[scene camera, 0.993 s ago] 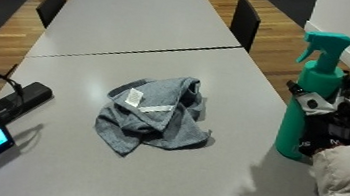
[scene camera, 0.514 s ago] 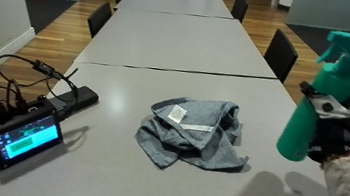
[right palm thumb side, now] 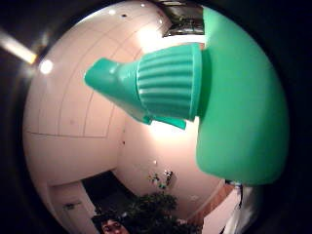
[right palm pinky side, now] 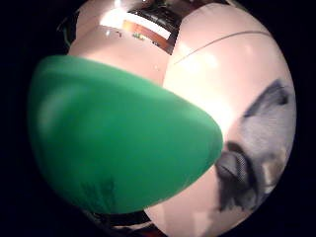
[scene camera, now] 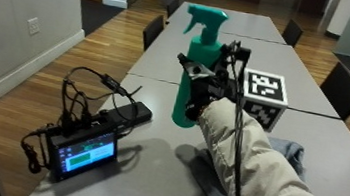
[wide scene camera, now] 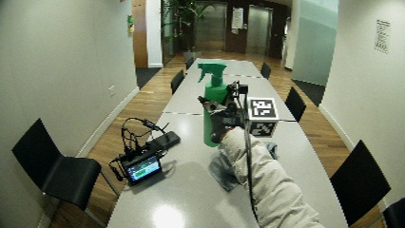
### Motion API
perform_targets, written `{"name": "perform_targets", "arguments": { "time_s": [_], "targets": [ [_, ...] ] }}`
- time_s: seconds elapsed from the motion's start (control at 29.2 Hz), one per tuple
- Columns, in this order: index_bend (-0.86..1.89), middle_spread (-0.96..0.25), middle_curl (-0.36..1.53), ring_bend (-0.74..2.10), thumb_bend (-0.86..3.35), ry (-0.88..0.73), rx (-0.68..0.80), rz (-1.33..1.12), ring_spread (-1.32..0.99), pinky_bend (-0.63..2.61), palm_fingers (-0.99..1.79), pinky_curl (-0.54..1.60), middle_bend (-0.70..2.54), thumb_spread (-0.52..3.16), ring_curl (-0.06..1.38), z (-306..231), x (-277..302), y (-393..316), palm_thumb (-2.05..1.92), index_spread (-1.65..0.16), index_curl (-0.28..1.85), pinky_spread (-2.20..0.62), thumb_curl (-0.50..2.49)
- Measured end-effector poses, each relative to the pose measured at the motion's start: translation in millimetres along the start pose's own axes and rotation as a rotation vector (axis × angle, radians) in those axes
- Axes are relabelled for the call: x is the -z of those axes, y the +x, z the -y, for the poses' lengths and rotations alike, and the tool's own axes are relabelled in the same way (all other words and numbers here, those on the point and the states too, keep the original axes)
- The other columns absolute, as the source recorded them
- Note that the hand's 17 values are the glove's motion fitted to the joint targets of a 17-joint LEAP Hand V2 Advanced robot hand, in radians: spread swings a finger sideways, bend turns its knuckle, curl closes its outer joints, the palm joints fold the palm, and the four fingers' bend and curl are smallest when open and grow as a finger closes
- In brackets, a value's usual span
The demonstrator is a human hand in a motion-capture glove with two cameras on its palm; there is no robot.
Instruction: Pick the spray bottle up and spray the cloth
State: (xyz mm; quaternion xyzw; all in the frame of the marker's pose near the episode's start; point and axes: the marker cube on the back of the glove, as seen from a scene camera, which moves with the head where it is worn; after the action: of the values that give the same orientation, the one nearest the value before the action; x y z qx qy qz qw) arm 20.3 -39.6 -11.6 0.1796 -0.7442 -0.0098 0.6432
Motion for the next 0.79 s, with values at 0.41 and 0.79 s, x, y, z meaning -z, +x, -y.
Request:
{"name": "perform_targets", "arguments": {
  "time_s": [0.41, 0.79],
  "targets": [
    [0.18, -0.14, 0.5, 0.42, 0.02, -0.008, -0.232, -0.048, -0.15, 0.14, 0.66, 0.32, 0.41, 0.73, 0.41, -5.8, 12.4, 86.8, 1.23, -0.29, 0.4, -0.16, 0.62],
    [0.12, -0.06, 0.47, 0.21, 0.0, -0.214, -0.265, -0.085, -0.19, 0.17, 0.01, 0.28, 0.38, 0.77, 0.37, -13.7, 0.8, 60.7, 1.24, -0.36, 0.39, -0.03, 0.62]
  ]
}}
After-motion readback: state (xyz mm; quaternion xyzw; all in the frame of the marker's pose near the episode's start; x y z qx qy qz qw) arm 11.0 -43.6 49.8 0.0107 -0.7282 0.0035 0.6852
